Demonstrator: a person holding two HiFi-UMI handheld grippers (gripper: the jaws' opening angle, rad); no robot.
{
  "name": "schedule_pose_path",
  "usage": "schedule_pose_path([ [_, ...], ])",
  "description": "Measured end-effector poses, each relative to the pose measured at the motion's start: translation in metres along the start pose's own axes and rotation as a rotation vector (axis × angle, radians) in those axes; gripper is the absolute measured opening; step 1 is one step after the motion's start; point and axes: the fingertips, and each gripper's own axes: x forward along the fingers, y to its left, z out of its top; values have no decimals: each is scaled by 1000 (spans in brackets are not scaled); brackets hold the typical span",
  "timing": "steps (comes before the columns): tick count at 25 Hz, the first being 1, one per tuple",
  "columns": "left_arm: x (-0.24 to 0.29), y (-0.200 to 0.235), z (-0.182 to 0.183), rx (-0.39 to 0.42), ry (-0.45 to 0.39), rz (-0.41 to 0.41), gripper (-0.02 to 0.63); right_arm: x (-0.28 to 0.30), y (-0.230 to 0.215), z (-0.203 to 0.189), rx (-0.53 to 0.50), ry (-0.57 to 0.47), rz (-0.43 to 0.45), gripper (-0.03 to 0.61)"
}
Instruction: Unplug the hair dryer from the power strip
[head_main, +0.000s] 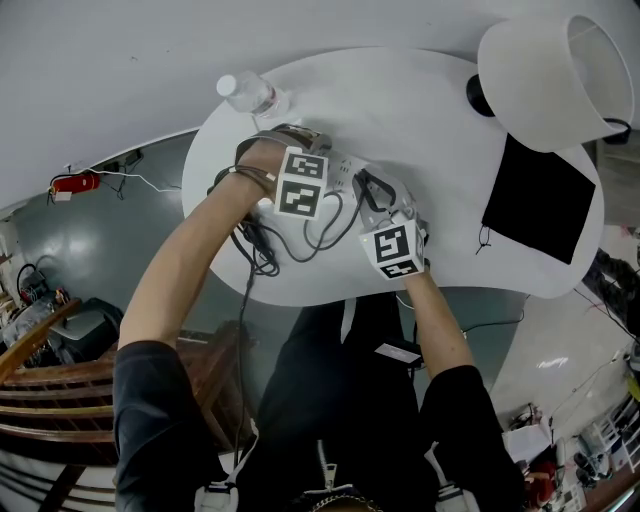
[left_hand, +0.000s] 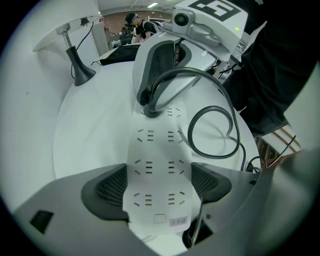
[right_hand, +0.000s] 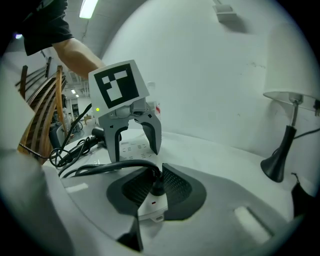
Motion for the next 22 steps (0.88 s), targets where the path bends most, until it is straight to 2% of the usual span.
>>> schedule_pose_path([
  [5, 0, 0, 0, 0, 6, 1, 383, 2, -2, -1, 26, 28, 69, 54],
  [9, 1, 0, 0, -9, 15, -1, 383, 1, -4, 0, 68, 31, 52, 52],
  [15, 1, 2, -1, -18, 31, 2, 385, -2, 1, 1, -71, 26, -15, 52],
  [18, 1, 2, 0, -14, 30, 2, 383, -4, 3, 0, -128, 30, -12, 48],
  [20, 2, 1, 0, -13, 27, 2, 383, -3, 2, 1, -96, 31, 9, 48],
  [22, 1, 1, -1, -17, 26, 3, 383, -2, -4, 3, 12, 21, 34, 46],
])
